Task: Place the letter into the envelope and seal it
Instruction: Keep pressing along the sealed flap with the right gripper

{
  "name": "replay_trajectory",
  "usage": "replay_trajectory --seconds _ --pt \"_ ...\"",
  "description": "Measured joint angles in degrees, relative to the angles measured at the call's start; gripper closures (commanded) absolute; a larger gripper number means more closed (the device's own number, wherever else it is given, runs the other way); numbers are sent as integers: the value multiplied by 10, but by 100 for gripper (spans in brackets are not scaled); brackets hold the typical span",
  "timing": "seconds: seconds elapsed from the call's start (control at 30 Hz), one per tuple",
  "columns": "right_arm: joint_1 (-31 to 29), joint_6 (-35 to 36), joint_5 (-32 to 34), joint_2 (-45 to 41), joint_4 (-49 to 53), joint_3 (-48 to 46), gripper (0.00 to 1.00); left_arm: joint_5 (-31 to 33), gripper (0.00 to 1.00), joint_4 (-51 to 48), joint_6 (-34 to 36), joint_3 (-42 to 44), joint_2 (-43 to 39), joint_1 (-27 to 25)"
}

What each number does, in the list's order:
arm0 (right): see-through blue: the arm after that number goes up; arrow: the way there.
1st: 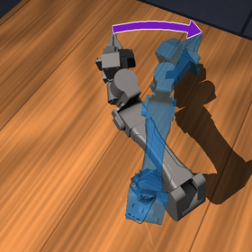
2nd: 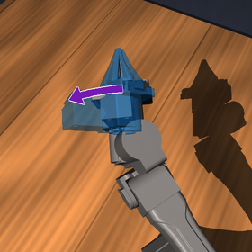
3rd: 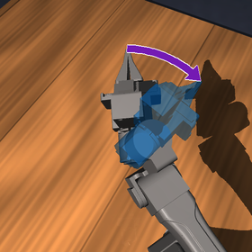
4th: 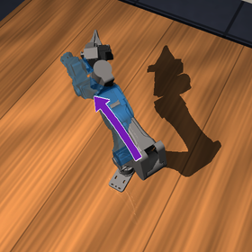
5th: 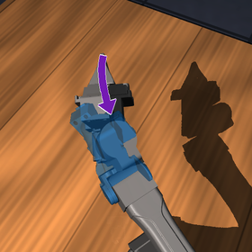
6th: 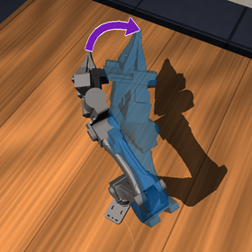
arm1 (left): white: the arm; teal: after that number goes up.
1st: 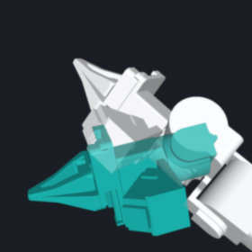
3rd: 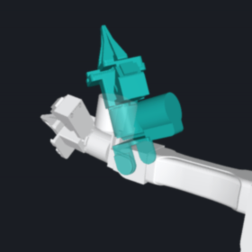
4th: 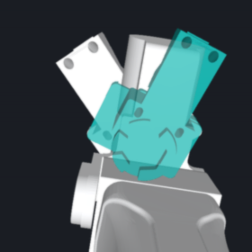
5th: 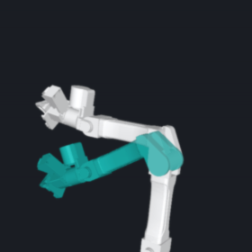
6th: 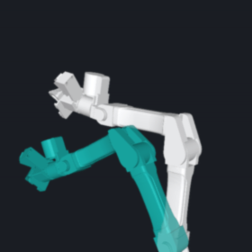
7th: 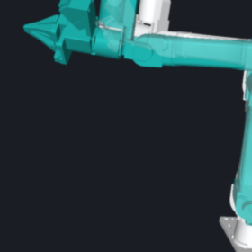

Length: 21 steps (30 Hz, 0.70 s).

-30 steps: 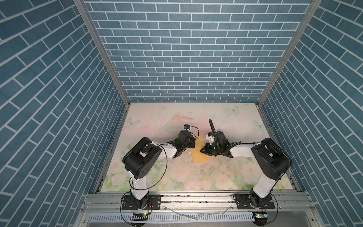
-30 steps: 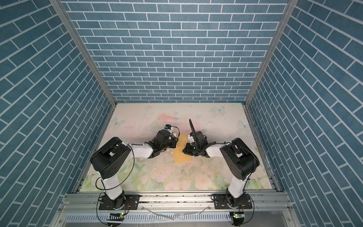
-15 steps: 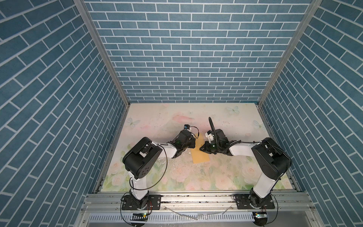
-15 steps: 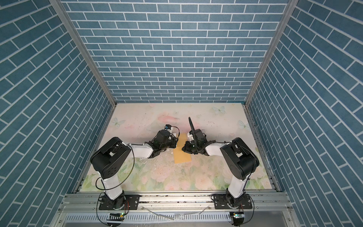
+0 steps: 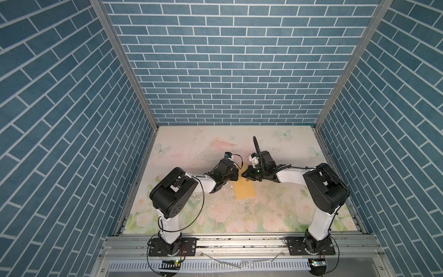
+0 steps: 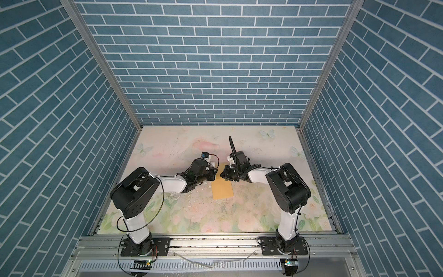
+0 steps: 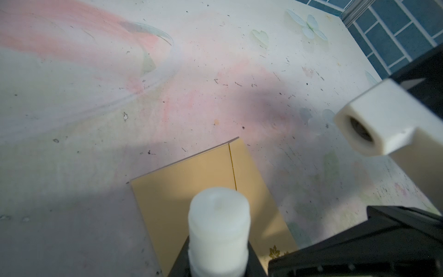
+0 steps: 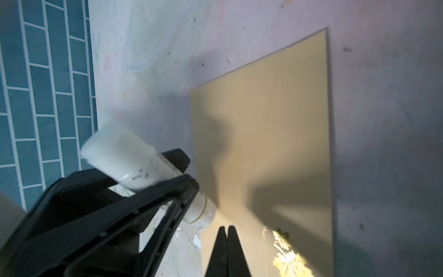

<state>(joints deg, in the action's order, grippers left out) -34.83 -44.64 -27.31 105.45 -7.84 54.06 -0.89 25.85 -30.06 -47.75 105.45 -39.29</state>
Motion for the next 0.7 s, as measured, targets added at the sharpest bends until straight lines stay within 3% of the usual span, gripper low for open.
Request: replay_trajectory --seconds 0.7 --pt "-2 -6 -23 36 -22 0 100 0 100 0 -1 0 0 0"
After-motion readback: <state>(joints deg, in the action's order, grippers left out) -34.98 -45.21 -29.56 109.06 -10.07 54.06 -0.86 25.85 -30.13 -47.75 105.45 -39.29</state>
